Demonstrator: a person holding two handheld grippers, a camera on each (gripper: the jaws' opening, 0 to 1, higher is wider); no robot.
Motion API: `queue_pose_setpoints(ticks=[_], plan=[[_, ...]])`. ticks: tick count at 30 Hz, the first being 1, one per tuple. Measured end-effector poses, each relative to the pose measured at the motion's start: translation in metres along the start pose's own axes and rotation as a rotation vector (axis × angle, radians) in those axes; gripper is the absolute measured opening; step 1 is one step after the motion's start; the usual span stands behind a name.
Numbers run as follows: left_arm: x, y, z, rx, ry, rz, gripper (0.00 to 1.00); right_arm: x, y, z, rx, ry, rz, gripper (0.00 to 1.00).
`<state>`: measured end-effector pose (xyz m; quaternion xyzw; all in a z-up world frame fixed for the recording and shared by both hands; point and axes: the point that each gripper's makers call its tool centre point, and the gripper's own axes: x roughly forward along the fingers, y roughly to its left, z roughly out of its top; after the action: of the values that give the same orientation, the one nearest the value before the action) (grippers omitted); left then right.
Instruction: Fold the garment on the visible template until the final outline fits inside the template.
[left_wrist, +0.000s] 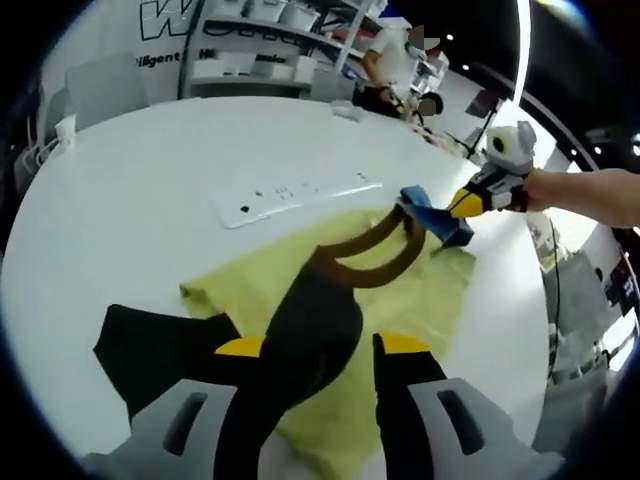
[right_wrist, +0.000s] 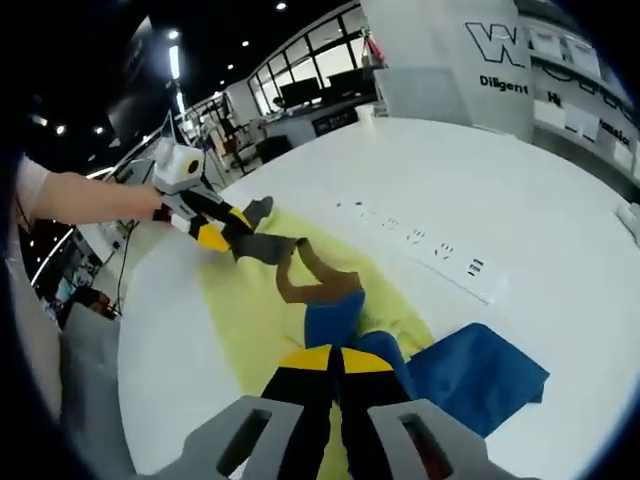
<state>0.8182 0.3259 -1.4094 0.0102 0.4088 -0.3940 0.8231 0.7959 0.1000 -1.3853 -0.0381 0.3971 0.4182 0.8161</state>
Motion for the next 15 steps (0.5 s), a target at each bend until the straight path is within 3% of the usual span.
queue_pose_setpoints(ticks=[9, 13, 15], plan=[[0.001, 0.001, 0.02, 0.014, -0.017, -0.018, 0.45, 0.002, 0.008, -0.004, -0.001, 0.024, 0.045, 0.0], [0.009, -0.001, 0.02, 0.0, 0.027, -0.06, 0.47, 0.002, 0.009, -0.006, -0.007, 0.028, 0.047, 0.0], [0.012, -0.001, 0.019, 0.026, 0.038, -0.049, 0.47, 0.001, 0.008, -0.008, -0.011, 0.032, 0.046, 0.0]])
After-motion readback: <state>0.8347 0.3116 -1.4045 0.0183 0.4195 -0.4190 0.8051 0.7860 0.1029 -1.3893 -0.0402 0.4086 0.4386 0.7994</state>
